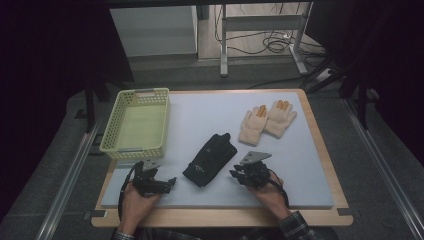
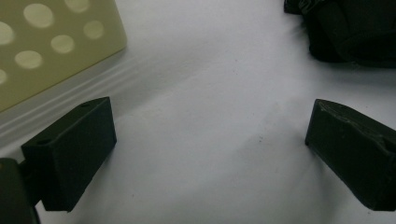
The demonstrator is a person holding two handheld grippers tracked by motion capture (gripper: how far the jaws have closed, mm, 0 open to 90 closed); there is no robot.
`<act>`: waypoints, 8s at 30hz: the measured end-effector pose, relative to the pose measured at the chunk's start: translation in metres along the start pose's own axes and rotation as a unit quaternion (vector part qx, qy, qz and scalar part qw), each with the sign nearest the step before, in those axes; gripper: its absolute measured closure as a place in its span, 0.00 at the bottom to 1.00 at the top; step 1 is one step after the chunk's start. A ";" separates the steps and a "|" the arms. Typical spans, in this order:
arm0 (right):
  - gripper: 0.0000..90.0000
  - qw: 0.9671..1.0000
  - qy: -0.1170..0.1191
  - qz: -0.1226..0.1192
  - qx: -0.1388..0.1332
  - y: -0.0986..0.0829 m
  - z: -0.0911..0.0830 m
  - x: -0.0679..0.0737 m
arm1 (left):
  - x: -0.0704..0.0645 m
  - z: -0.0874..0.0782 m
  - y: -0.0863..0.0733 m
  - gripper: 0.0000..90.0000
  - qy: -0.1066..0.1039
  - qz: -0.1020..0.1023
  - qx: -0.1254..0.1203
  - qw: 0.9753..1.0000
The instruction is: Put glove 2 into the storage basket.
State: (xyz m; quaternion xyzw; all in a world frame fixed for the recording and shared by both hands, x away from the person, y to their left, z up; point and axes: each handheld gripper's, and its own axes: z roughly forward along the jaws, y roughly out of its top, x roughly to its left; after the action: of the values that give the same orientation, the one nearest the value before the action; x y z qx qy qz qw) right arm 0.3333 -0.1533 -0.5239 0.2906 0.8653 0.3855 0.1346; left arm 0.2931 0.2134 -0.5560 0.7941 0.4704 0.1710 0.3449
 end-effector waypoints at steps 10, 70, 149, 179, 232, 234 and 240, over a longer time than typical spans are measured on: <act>0.50 0.998 -0.063 0.031 0.002 -0.022 -0.028 -0.042 | 0.000 0.000 0.001 0.03 -0.001 0.002 0.004 1.000; 0.20 0.991 -0.109 0.071 0.014 -0.046 -0.038 -0.082 | -0.094 0.081 0.103 0.00 -0.065 0.097 0.083 0.990; 0.20 0.991 -0.111 0.070 0.013 -0.046 -0.038 -0.081 | 0.125 -0.034 0.151 0.70 0.140 -0.084 0.039 0.986; 0.20 0.991 -0.110 0.070 0.012 -0.046 -0.038 -0.082 | 0.188 0.022 0.126 0.31 0.164 -0.119 0.170 0.964; 0.20 0.991 -0.111 0.069 0.014 -0.046 -0.038 -0.081 | 0.061 -0.045 0.130 0.00 -0.015 0.014 -0.032 0.999; 0.20 0.991 -0.111 0.069 0.014 -0.046 -0.038 -0.081 | 0.051 -0.045 0.129 0.00 -0.023 0.025 -0.036 0.999; 0.20 0.991 -0.110 0.070 0.014 -0.046 -0.038 -0.081 | 0.021 -0.041 0.126 0.00 -0.048 0.057 -0.050 0.996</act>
State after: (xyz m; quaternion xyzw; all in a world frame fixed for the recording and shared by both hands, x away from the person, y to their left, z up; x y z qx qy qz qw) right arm 0.3621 -0.2498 -0.5322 0.3933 0.8278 0.3478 0.1979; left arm 0.3583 0.2072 -0.4392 0.8086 0.3983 0.1751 0.3961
